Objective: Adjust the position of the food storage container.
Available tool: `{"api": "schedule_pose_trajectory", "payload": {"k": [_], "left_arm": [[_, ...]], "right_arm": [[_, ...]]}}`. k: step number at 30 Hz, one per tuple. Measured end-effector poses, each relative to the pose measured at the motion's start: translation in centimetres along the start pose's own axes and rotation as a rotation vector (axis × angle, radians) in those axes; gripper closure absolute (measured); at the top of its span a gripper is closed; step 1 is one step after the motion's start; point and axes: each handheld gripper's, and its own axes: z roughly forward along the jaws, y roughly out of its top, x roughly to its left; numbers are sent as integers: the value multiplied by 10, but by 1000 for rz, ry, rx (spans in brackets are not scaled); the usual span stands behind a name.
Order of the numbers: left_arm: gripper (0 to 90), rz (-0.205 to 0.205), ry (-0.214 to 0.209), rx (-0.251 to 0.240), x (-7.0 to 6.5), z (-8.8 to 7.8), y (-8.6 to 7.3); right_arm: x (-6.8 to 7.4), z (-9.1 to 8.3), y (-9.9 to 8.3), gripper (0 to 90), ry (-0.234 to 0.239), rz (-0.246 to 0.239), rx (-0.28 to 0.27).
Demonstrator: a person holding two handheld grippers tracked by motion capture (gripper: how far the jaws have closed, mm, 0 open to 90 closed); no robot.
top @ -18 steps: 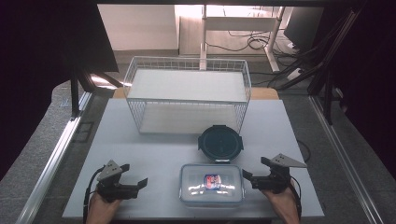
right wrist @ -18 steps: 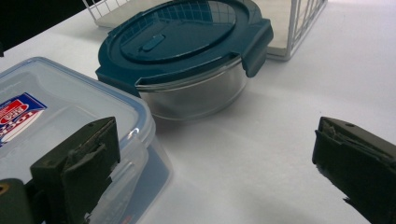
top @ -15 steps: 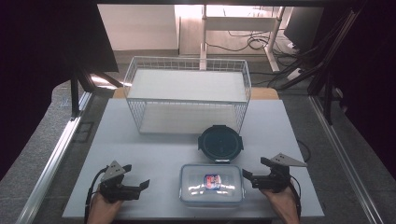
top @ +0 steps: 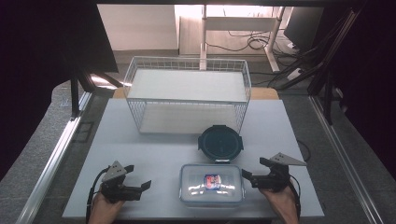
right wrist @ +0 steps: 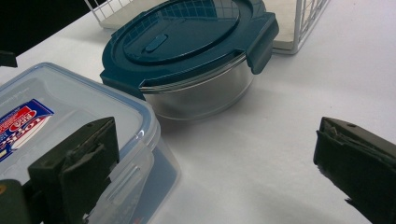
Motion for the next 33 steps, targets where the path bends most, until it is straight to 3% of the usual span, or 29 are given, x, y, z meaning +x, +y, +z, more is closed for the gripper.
{"api": "schedule_pose_trajectory", "payload": {"k": [9, 12, 15, 16, 17, 19, 21, 23, 29, 33], "left_arm": [[56, -9, -7, -5, 0, 1, 0], [56, -9, -11, -6, 0, 0, 0], [55, -4, -21, -3, 0, -1, -1], [56, -2, -20, -3, -1, -1, -1], [55, 0, -21, -3, -1, -2, -1], [55, 2, -23, -2, -2, -2, -1], [55, 7, -20, 2, -3, -1, -1], [55, 7, -19, 3, -3, -1, -1], [55, -6, -14, -4, -1, -3, -1], [55, -2, -16, 3, -2, -2, -1]], "right_arm": [[4, -5, 5, 127, -13, -29, 2], [9, -6, 14, 211, 5, -37, 10], [16, -5, 24, 325, 13, -80, 26], [19, -4, 29, 370, 19, -88, 34], [23, 0, 39, 473, 21, -120, 61], [24, 2, 42, 499, 14, -136, 70], [28, 12, 56, 583, 40, -185, 95], [29, 15, 60, 605, 50, -195, 98], [42, 42, 79, 782, 95, -268, 163], [55, 68, 92, 886, 138, -300, 211]]}}
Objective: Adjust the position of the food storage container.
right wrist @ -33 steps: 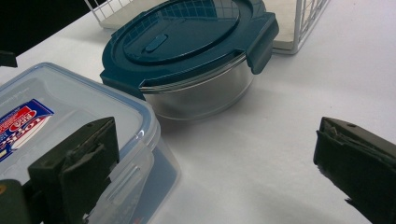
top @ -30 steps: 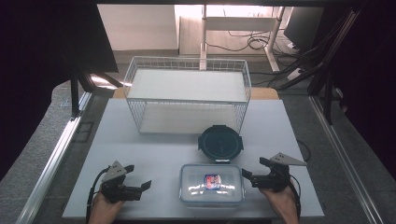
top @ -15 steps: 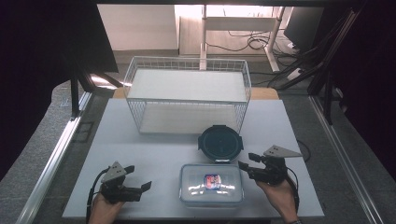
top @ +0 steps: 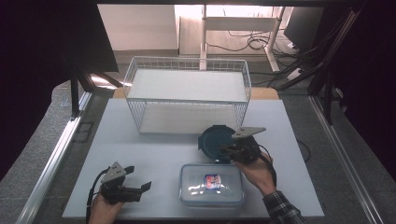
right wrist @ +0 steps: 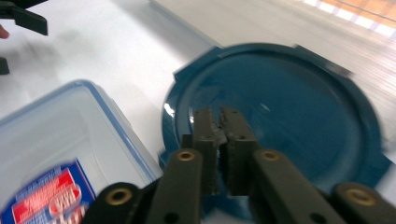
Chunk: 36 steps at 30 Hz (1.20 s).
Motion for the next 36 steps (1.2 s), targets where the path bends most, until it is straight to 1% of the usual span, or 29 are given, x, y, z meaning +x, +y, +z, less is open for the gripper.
{"api": "schedule_pose_trajectory", "payload": {"k": [1, 2, 4, 6, 8, 10, 11, 12, 14, 15, 16, 17, 19, 20, 21, 23, 24, 27, 32, 36], "left_arm": [[55, 2, 0, 1, 0, 0, 0], [55, 5, 0, 3, 0, 0, 0], [55, 6, -1, 6, -1, 0, 0], [55, 7, 4, 4, -1, 0, 0], [54, 5, 9, -4, 0, -1, 0], [54, -1, 8, -6, 1, -2, 0], [54, -4, 9, -7, 1, -2, 0], [54, -7, 9, -9, 1, -2, 0], [54, -7, 7, -9, 1, -2, 0], [54, -5, 7, -9, 1, -2, 0], [54, -3, 6, -6, 1, -2, 0], [54, -3, 6, -6, 1, -2, 0], [54, -3, 5, -6, 1, -2, 0], [54, -4, 5, -6, 1, -2, 0], [54, -4, 6, -6, 1, -2, 0], [54, -6, 8, -9, 1, -3, 0], [54, -7, 9, -9, 1, -3, 0], [54, -9, 13, -7, 1, -4, -1], [54, -13, 15, -8, 1, -6, -2], [54, -13, 16, -4, 1, -5, -2]], "right_arm": [[0, 0, 0, 886, 0, 0, 0], [1, 4, 3, 888, 6, -4, 5], [3, 15, 12, 889, 19, -21, 26], [5, 27, 19, 889, 31, -27, 49], [7, 38, 26, 889, 28, -39, 59], [8, 47, 32, 889, 43, -37, 63], [9, 52, 36, 889, 43, -45, 73], [11, 63, 43, 889, 31, -79, 89], [12, 66, 45, 889, 32, -86, 96], [13, 76, 50, 889, 23, -109, 123], [14, 81, 52, 889, 17, -122, 139], [14, 81, 52, 889, 17, -122, 139], [16, 89, 54, 888, 4, -148, 168], [18, 97, 54, 889, -3, -175, 193], [18, 97, 54, 889, -3, -175, 193], [20, 103, 54, 891, -11, -189, 205], [23, 106, 53, 892, -36, -217, 217], [25, 107, 54, 893, -49, -229, 223], [21, 104, 53, 894, -53, -214, 232], [14, 98, 49, 894, -55, -195, 232]]}}
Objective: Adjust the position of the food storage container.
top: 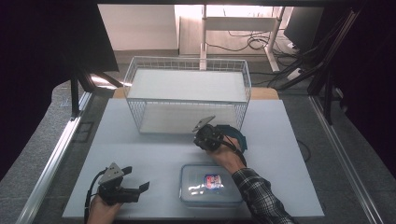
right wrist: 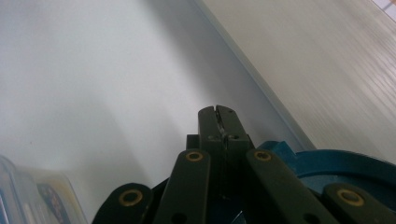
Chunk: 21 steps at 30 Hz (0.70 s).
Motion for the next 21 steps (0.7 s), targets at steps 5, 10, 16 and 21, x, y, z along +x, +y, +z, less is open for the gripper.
{"api": "schedule_pose_trajectory", "payload": {"k": [5, 10, 16, 21], "left_arm": [[54, -1, 3, 5, 0, 1, 0], [54, -5, 3, 9, 0, 1, 0], [54, -7, 3, 11, 0, 2, -1], [54, -8, 2, 12, 0, 2, -1]], "right_arm": [[-8, -9, -12, 894, 0, 29, -4], [-15, -17, -25, 894, 10, 56, -19], [-20, -22, -31, 894, 11, 73, -27], [-20, -25, -33, 894, 18, 76, -23]]}}
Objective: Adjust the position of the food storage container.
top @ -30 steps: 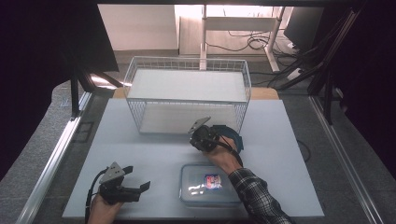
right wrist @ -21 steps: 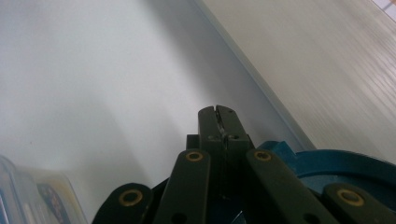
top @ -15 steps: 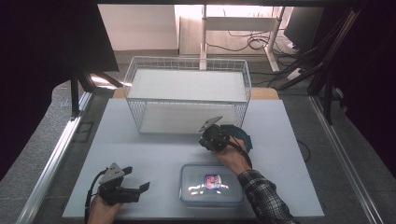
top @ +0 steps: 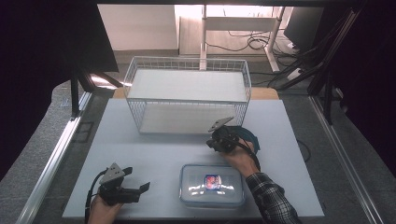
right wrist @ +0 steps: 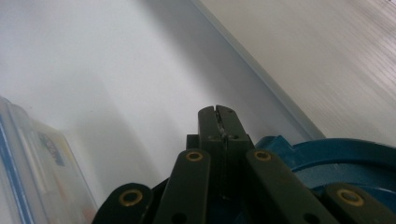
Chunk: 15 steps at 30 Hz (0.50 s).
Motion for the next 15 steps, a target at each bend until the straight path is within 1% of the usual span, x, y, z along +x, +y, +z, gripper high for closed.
{"api": "schedule_pose_trajectory", "payload": {"k": [5, 8, 9, 10, 11, 12, 13, 15], "left_arm": [[54, 0, 0, 2, 0, 0, 0], [54, -1, -2, 2, 0, 1, 0], [54, -1, -2, 2, 0, 1, 0], [54, -2, -5, 3, 0, 1, 0], [54, -2, -7, 4, 0, 2, 0], [54, -1, -7, 5, 0, 2, 0], [54, -1, -8, 6, 0, 3, 1], [54, 1, -9, 8, 0, 3, 1]], "right_arm": [[0, -4, -3, 894, 7, 7, 6], [0, -6, -6, 894, 14, 22, 10], [1, -7, -5, 892, 4, 19, 9], [1, -7, -5, 892, 4, 19, 9], [0, -8, -3, 892, -31, 13, -6], [-1, -8, -1, 891, -51, 17, -19], [-4, -7, 1, 891, -60, 21, -23], [-11, -1, 5, 891, -51, 40, -25]]}}
